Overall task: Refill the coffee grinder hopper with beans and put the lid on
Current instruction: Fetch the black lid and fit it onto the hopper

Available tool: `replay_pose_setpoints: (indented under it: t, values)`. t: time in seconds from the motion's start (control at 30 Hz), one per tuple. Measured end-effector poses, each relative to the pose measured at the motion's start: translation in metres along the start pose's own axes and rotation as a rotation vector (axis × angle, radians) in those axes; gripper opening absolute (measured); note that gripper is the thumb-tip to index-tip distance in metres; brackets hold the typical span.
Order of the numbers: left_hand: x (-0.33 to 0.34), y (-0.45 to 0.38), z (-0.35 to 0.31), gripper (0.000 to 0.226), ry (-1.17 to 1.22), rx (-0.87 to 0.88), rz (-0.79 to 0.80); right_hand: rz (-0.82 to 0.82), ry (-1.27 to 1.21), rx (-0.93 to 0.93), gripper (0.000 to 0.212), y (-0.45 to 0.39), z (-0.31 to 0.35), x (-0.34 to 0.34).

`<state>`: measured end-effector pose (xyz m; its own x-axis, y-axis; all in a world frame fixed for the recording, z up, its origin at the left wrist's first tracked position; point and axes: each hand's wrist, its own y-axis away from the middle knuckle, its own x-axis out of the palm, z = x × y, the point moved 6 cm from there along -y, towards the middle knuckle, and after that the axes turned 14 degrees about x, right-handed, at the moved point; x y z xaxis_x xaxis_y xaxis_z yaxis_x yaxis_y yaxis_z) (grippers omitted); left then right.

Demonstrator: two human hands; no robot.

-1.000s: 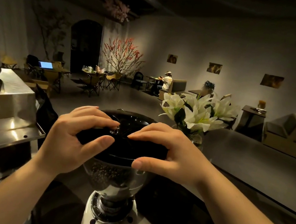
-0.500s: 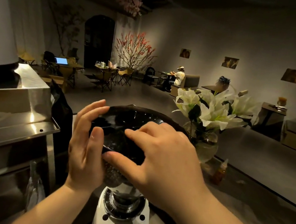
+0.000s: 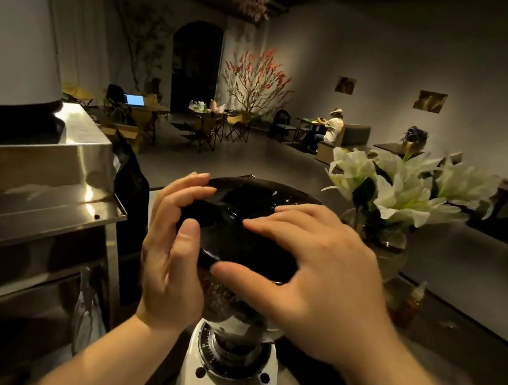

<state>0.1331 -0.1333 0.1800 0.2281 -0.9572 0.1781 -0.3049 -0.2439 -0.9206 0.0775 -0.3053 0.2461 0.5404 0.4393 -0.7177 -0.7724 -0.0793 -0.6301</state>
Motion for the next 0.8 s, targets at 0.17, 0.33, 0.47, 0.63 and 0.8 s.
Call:
replay_pose_setpoints:
  t: [0.17,0.33,0.47,0.63,0.8]
  values:
    - [-0.002,-0.002,0.000,0.037,0.019,-0.039,-0.021,0.137,0.092,-0.056,0.074,-0.013,0.009,0.006]
    - [-0.002,-0.004,-0.001,0.038,-0.020,-0.036,-0.032,0.604,-0.322,-0.098,0.064,-0.032,-0.037,-0.010]
    - [-0.006,0.000,0.002,0.038,-0.032,-0.042,-0.052,0.371,-0.337,-0.051,0.058,-0.018,-0.027,0.002]
    - [-0.003,0.001,0.008,0.033,0.084,-0.106,-0.069,-0.051,0.146,0.084,0.069,0.006,0.032,0.009]
    - [-0.003,0.002,0.007,0.034,0.083,-0.129,-0.067,0.212,0.123,-0.017,0.077,-0.005,0.020,0.008]
